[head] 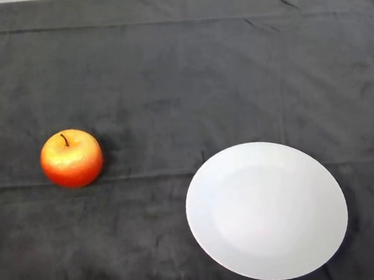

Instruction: Move the apple to the plate

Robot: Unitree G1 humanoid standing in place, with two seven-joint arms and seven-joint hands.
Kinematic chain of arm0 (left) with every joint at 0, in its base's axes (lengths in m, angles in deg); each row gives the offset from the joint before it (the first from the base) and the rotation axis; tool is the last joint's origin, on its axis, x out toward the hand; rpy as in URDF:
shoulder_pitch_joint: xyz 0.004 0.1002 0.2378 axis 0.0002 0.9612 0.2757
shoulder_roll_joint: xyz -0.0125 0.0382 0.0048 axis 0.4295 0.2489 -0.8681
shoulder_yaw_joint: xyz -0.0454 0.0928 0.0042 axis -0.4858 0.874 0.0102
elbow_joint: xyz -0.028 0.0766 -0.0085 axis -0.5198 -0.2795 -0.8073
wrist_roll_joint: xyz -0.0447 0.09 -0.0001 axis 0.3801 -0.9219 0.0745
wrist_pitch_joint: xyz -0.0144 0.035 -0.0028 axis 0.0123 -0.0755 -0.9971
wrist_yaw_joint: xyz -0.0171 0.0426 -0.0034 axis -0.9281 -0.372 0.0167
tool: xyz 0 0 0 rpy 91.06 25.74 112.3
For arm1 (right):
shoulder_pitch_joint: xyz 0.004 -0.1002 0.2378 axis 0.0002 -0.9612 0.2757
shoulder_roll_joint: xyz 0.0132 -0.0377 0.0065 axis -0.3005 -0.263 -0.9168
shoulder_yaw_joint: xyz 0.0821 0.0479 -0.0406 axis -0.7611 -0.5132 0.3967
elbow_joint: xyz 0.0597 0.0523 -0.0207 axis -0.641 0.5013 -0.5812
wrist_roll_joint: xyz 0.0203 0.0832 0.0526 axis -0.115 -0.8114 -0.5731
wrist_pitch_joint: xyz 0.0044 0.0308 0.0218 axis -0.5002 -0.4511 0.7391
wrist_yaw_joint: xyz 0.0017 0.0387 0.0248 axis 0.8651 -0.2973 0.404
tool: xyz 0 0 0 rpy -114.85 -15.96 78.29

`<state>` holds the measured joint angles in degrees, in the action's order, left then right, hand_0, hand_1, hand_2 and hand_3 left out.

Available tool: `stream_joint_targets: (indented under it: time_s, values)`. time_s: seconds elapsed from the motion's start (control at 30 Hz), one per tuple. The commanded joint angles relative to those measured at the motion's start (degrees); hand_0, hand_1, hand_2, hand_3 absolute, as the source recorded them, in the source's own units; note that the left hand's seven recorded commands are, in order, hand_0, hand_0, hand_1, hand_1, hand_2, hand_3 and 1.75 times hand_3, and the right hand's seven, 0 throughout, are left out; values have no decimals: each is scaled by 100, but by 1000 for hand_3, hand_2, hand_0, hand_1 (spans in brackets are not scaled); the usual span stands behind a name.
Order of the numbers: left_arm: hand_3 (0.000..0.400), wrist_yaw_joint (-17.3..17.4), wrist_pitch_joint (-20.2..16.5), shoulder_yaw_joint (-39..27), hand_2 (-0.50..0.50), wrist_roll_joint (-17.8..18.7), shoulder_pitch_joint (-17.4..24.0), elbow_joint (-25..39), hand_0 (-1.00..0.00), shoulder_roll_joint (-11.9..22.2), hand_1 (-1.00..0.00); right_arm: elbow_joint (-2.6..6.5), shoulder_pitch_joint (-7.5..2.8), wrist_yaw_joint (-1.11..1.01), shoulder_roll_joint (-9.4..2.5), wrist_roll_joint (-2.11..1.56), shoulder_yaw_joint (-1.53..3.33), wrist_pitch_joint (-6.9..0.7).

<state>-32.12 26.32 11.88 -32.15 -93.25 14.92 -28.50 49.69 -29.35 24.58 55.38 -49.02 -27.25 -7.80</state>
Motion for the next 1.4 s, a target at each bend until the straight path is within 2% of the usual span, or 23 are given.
stream_joint_targets:
  time_s: [0.03, 0.33, 0.77, 1.17, 1.4]
  values:
    - [0, 105, 90, 70, 0, -109, -191, 135, 0, -139, 0, 93, -157, -12, 40, -39, -48, -4]
    - [0, 577, 61, 296, 0, -201, -500, 83, 0, -561, 0, 87, -160, -13, 40, -40, -48, -7]
    - [0, 1804, 270, 498, 0, -93, -754, 63, 0, -1094, 0, 78, -164, -15, 41, -41, -49, -11]
    - [0, 2761, 522, 650, 0, -31, -843, 63, 0, -1434, 0, 74, -165, -15, 41, -41, -50, -14]
    - [0, 3149, 615, 728, 0, -51, -896, 27, 0, -1513, 0, 76, -164, -16, 41, -41, -50, -14]
